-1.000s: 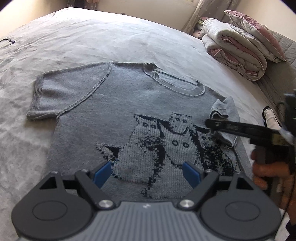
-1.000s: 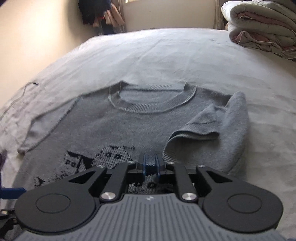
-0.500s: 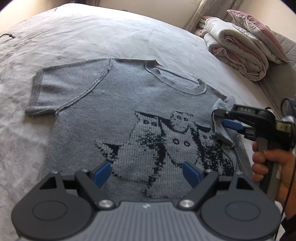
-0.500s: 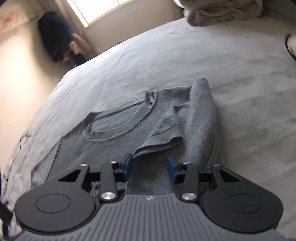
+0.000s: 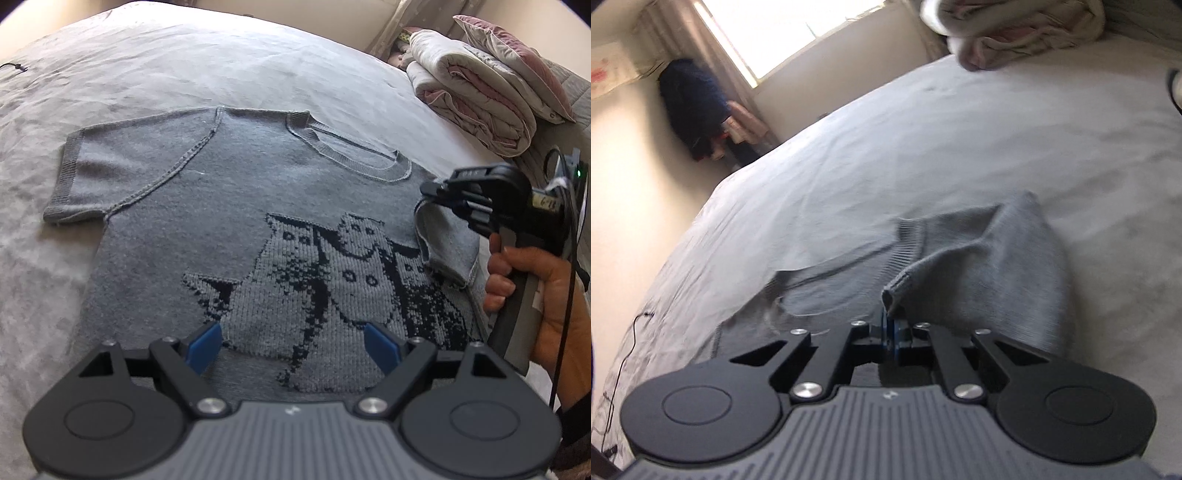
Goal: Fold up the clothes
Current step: 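Regrasp the folded side with the right gripper and fold it further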
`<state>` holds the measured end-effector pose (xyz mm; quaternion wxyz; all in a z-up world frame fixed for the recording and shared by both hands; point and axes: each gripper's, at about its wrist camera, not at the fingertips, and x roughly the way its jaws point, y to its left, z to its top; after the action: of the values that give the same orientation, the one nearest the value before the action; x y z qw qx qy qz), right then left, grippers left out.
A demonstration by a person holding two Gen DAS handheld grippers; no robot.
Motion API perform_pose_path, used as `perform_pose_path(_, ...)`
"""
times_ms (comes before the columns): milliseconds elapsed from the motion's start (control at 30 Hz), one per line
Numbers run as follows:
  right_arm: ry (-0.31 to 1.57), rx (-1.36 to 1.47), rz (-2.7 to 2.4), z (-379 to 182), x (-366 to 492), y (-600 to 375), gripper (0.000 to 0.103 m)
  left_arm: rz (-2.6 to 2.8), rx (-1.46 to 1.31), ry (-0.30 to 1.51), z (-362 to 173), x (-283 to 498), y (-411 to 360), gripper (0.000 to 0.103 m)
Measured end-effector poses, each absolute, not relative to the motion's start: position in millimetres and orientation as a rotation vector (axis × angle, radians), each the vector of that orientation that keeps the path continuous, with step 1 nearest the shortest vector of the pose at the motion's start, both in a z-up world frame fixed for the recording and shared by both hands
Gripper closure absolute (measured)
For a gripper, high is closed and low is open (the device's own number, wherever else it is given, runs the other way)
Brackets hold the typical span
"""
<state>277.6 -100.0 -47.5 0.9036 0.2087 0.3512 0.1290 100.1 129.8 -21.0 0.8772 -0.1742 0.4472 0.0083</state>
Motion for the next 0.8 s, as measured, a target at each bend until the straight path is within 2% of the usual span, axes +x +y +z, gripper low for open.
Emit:
perform_pose_path(300,0.784,0.331,0.319,-52.6,294.4,-61.9,0.097,0.017,-0.372,0.939,-21.5,99.7,131.6,0.018)
perform_pose_path(433,0.856,0.310,0.323,-58.1,298.5,-60.7,0.090,0.013,-0.372,0.942,-20.7,99.9,132.2,0.018)
perform_pose_path(500,0.861,0.308,0.339,-50.0,293.7,-66.5,0.080,0.015,-0.376,0.941,-19.9,100.1,132.8,0.018)
perform_pose_path(533,0.855,0.295,0.345,-44.2,289.4,-69.5,0.068,0.016,-0.380,0.939,-19.3,100.1,133.4,0.018)
perform_pose_path(567,0.848,0.279,0.352,-38.4,285.0,-72.3,0.064,0.017,-0.385,0.937,-18.7,100.1,134.0,0.018)
perform_pose_path(800,0.784,0.032,0.441,-26.1,220.7,-81.3,0.064,0.005,-0.421,0.931,-15.2,96.4,138.3,0.018)
